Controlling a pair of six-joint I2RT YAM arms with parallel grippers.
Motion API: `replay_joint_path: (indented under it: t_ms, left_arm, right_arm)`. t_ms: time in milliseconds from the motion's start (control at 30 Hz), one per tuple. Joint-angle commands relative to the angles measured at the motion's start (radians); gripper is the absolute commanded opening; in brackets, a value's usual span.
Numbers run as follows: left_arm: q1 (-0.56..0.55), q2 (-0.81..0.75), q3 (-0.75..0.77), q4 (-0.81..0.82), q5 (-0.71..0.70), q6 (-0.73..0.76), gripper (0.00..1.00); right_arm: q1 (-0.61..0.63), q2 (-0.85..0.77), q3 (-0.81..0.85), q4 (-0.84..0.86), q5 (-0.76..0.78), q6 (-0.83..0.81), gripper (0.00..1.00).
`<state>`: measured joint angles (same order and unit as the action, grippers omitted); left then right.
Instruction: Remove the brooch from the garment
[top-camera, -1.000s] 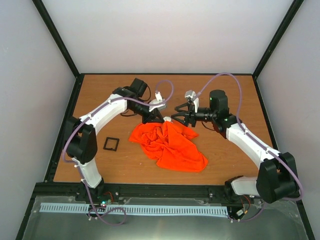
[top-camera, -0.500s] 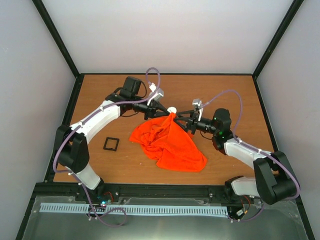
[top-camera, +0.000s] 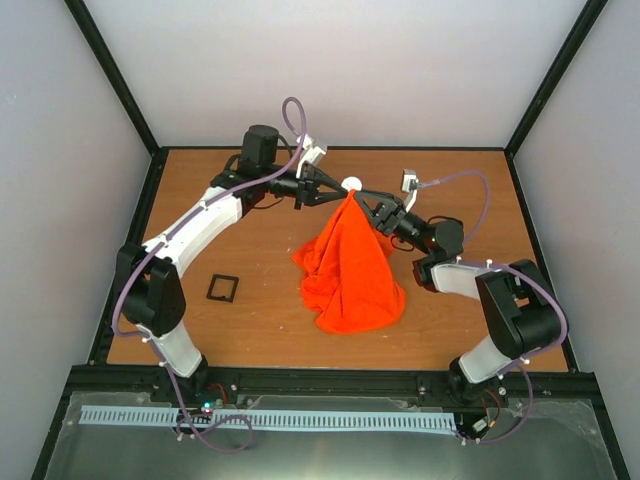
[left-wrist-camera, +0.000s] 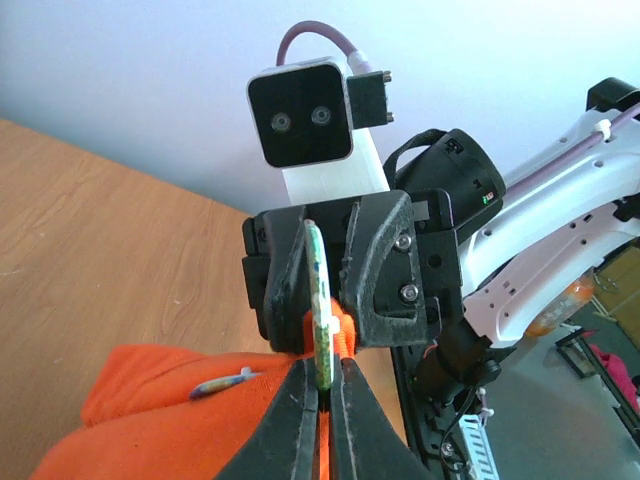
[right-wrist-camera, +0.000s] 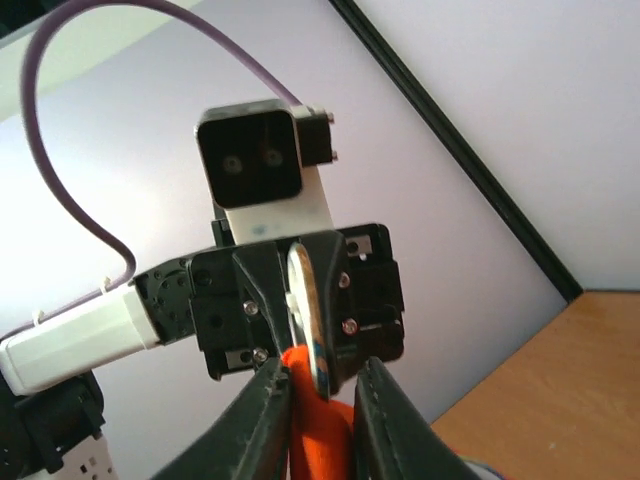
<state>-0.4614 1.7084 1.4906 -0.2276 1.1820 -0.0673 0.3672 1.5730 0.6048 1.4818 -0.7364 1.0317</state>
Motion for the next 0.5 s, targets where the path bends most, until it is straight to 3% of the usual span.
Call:
replay_joint_path:
  t_ms: [0, 67, 167, 300, 367, 433, 467]
  left_arm:
    - [-0.008, -0.008, 0.023, 0.044, 0.085, -0.054, 0.01]
    - [-0.008, -0.011, 0.002, 0.048, 0.087, -0.057, 0.01]
    - [-0.006, -0.015, -0.020, 0.048, 0.101, -0.060, 0.11]
    - [0.009, -0.036, -0.004, -0.064, 0.095, 0.047, 0.54]
    - [0.034, -0.053, 0.032, -0.179, 0.065, 0.162, 0.67]
    - [0.068, -0.066, 0.063, -0.286, 0.028, 0.268, 0.80]
    - [0.082, -0.071, 0.075, -0.321, 0.007, 0.331, 0.86]
  right_arm:
    - [-0.005, -0.029, 0.060, 0.195, 0.029, 0.087, 0.13]
    - [-0.007, -0.035, 0.075, 0.194, -0.010, 0.103, 0.04]
    - [-0.018, -0.031, 0.088, 0.193, -0.080, 0.164, 0.03]
    - [-0.078, -0.034, 0.088, 0.193, -0.212, 0.280, 0.03]
    - [-0.101, -0.056, 0.080, 0.171, -0.295, 0.294, 0.03]
    - [-0.102, -0.105, 0.090, 0.001, -0.389, 0.199, 0.03]
    - [-0.099, -0.135, 0.101, -0.171, -0.428, 0.106, 0.02]
